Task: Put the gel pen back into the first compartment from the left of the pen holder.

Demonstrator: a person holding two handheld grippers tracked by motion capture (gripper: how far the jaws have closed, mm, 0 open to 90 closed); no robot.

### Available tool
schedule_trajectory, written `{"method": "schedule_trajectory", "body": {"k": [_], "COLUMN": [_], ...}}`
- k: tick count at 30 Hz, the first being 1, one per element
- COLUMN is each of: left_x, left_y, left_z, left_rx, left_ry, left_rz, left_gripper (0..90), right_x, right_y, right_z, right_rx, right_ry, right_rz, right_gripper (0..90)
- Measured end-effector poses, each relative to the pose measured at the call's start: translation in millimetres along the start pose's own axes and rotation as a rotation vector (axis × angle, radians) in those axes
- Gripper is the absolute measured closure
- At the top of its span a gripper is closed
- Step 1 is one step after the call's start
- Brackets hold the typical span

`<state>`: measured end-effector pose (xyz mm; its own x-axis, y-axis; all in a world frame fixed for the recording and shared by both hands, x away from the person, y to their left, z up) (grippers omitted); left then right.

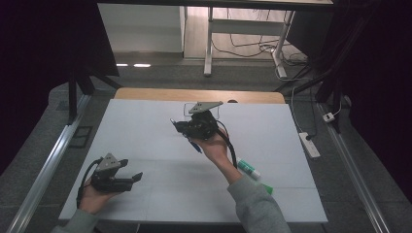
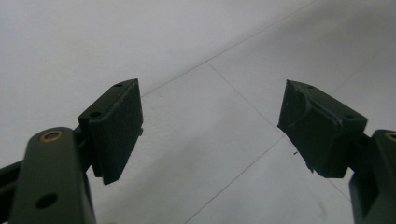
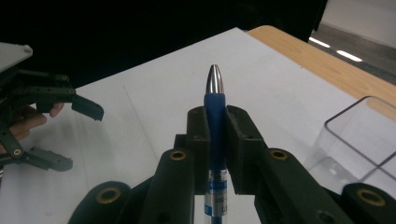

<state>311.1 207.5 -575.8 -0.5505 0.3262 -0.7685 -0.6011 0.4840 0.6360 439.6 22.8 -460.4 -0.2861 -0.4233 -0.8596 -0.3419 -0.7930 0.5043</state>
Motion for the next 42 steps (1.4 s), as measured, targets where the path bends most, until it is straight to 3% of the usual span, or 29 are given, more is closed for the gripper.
{"method": "schedule_trajectory", "body": {"k": [8,25,42], "left_x": [-0.1,0.9,1.0], "left_y": [0.4,-0.8,-0.3], "left_z": [-0.1,0.4,0.5], "left_rx": [0.001,0.002,0.006], "left_ry": [0.001,-0.003,-0.002], "left_rz": [-0.002,0.003,0.001], "left_gripper": [21.4,21.4,21.4], "right_x": [-12.6,-26.4,-37.5], "right_y": [5.8,-0.7,-3.1], "right_z": [-9.5,-40.1,-56.2], "right_rx": [0.021,0.063,0.105], "right_ry": [-0.015,-0.079,-0.082], "right_rz": [-0.040,-0.095,-0.127], "right_gripper": [80.2,80.2,80.2]}}
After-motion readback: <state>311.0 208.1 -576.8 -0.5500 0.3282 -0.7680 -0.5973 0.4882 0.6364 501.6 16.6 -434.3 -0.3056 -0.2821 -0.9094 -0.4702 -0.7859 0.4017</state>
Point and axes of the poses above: each handheld gripper's, and its own axes: y roughly backward along the jaws, x roughly out of its underside, z roughly to its left, the point moved 9 cm from there along -y, roughly forward along the jaws
